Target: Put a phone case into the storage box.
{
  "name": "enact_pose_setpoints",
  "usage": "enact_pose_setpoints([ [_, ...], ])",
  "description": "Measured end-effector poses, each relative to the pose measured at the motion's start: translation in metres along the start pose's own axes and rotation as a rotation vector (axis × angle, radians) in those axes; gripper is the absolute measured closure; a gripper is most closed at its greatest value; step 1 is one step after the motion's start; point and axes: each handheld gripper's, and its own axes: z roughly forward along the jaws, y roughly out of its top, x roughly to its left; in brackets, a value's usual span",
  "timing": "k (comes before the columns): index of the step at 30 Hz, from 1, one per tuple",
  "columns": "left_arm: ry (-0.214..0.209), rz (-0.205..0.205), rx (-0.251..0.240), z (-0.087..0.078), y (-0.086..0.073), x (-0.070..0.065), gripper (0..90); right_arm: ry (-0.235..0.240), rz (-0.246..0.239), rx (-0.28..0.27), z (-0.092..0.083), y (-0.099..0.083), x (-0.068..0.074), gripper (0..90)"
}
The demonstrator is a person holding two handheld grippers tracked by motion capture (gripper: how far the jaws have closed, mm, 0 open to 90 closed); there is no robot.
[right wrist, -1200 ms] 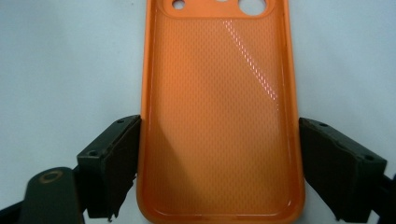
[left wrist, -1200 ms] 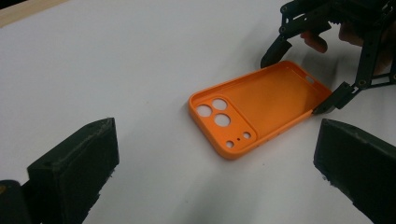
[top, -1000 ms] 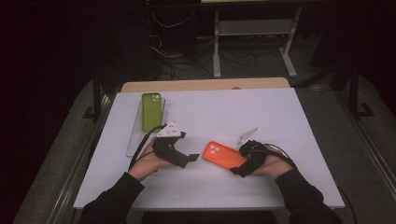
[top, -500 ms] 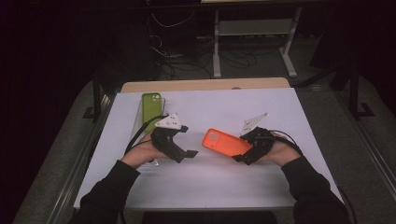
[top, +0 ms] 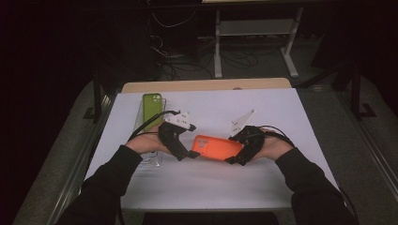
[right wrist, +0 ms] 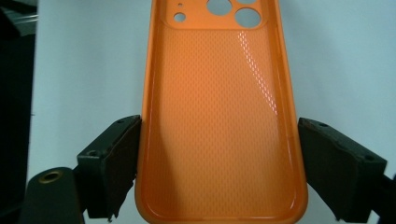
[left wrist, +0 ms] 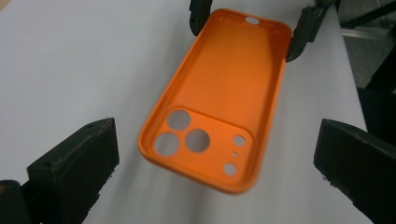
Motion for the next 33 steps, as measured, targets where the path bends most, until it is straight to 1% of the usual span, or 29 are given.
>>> enact_pose_setpoints([
  [2, -0.011, 0.013, 0.009, 0.003, 0.002, 0.000, 0.0, 0.016, -0.014, -0.001, 0.001, 0.004, 0.001, 15.3],
  [3, -0.025, 0.013, 0.012, 0.004, 0.002, -0.001, 0.0, 0.022, -0.021, -0.002, 0.001, 0.006, 0.003, 15.3],
  [5, -0.049, 0.028, 0.031, 0.008, 0.002, -0.003, 0.0, 0.042, -0.032, -0.004, 0.002, 0.011, 0.004, 15.3],
  [7, -0.078, 0.054, 0.060, 0.012, 0.003, -0.006, 0.0, 0.048, -0.048, -0.001, 0.002, 0.015, 0.006, 15.3],
  [8, -0.083, 0.066, 0.071, 0.014, 0.003, -0.007, 0.0, 0.052, -0.056, -0.002, 0.003, 0.018, 0.006, 15.3],
  [9, -0.084, 0.066, 0.079, 0.016, 0.003, -0.009, 0.0, 0.061, -0.062, 0.000, 0.003, 0.020, 0.007, 15.3],
  [10, -0.085, 0.080, 0.090, 0.017, 0.003, -0.010, 0.0, 0.065, -0.068, 0.002, 0.003, 0.022, 0.008, 15.3],
  [11, -0.087, 0.066, 0.090, 0.019, 0.002, -0.011, 0.0, 0.075, -0.076, -0.002, 0.004, 0.024, 0.008, 15.3],
  [12, -0.088, 0.076, 0.096, 0.019, 0.002, -0.011, 0.0, 0.074, -0.082, -0.002, 0.004, 0.026, 0.009, 15.3],
  [13, -0.088, 0.076, 0.099, 0.020, 0.001, -0.011, 0.4, 0.077, -0.090, -0.002, 0.004, 0.028, 0.010, 15.3],
  [14, -0.088, 0.080, 0.111, 0.019, 0.001, -0.011, 4.0, 0.082, -0.090, -0.002, 0.004, 0.029, 0.010, 15.3],
  [15, -0.089, 0.081, 0.117, 0.019, 0.001, -0.010, 5.5, 0.090, -0.067, 0.015, 0.003, 0.030, 0.012, 15.3],
  [16, -0.089, 0.080, 0.114, 0.019, 0.000, -0.011, 5.5, 0.100, -0.066, 0.012, 0.003, 0.031, 0.013, 15.3],
  [17, -0.089, 0.081, 0.113, 0.019, 0.000, -0.011, 5.6, 0.100, -0.077, 0.005, 0.004, 0.032, 0.013, 15.2],
  [28, -0.099, 0.086, 0.136, 0.019, -0.002, -0.011, 8.5, 0.107, -0.078, 0.005, 0.003, 0.033, 0.013, 15.2],
  [33, -0.107, 0.090, 0.137, 0.019, -0.003, -0.011, 12.6, 0.101, -0.080, 0.003, 0.002, 0.033, 0.013, 15.3],
])
